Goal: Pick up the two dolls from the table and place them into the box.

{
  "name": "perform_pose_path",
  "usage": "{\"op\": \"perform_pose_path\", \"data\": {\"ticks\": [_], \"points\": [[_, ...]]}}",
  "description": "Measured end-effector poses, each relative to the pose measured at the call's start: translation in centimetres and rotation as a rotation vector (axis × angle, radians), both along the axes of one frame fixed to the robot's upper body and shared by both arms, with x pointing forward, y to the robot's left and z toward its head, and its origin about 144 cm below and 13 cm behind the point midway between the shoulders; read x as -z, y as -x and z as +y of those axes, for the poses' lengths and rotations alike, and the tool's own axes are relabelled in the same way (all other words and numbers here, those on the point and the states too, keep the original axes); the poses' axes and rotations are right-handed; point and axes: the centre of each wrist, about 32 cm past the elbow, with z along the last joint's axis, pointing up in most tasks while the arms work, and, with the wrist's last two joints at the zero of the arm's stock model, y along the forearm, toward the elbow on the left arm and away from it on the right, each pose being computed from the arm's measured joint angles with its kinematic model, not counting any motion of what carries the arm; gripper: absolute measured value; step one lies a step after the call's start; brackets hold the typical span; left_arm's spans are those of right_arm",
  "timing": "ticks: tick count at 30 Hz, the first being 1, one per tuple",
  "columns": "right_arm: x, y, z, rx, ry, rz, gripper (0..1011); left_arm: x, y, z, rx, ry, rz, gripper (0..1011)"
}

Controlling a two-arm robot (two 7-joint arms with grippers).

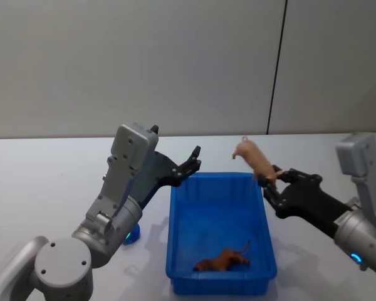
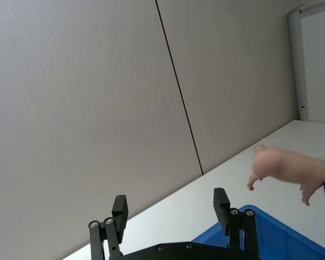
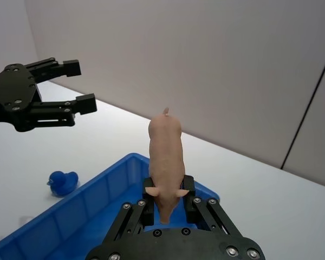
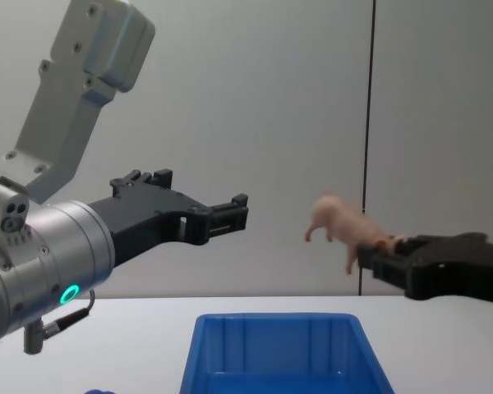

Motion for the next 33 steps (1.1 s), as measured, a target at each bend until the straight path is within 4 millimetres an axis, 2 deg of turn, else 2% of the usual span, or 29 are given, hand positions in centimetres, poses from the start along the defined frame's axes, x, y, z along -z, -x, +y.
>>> {"op": "perform_pose_path", "data": {"ticks": [4, 7, 10, 13, 17, 20, 23, 26, 33], "points": [[0.1, -0.5, 0.5, -0.021, 0.001, 0.03, 330, 0.0, 0.0, 0.0, 0.0, 0.0, 0.0, 1001], [0.3, -1.1, 0.9, -0.038, 0.008, 0.058, 411, 0.0, 0.0, 0.0, 0.0, 0.0, 0.0, 1001], [0.4, -1.5, 1.2, -0.05, 0.013, 0.076, 551, 0.0, 0.0, 0.0, 0.0, 0.0, 0.0, 1001], [0.5, -1.7, 1.4, -0.057, 0.017, 0.086, 608, 0.0, 0.0, 0.0, 0.0, 0.0, 0.0, 1001], [0.6, -2.1, 1.5, -0.065, 0.021, 0.097, 766, 0.0, 0.0, 0.0, 0.0, 0.0, 0.0, 1001], [0.6, -2.3, 1.5, -0.066, 0.023, 0.099, 823, 0.0, 0.0, 0.0, 0.0, 0.0, 0.0, 1001], [0.5, -2.4, 1.3, -0.061, 0.023, 0.098, 942, 0.0, 0.0, 0.0, 0.0, 0.0, 0.0, 1001], [0.5, -2.4, 0.9, -0.051, 0.02, 0.093, 999, 0.0, 0.0, 0.0, 0.0, 0.0, 0.0, 1001], [0.5, -1.9, -0.7, -0.023, 0.008, 0.073, 1001, 0.0, 0.0, 0.0, 0.0, 0.0, 0.0, 1001]]}}
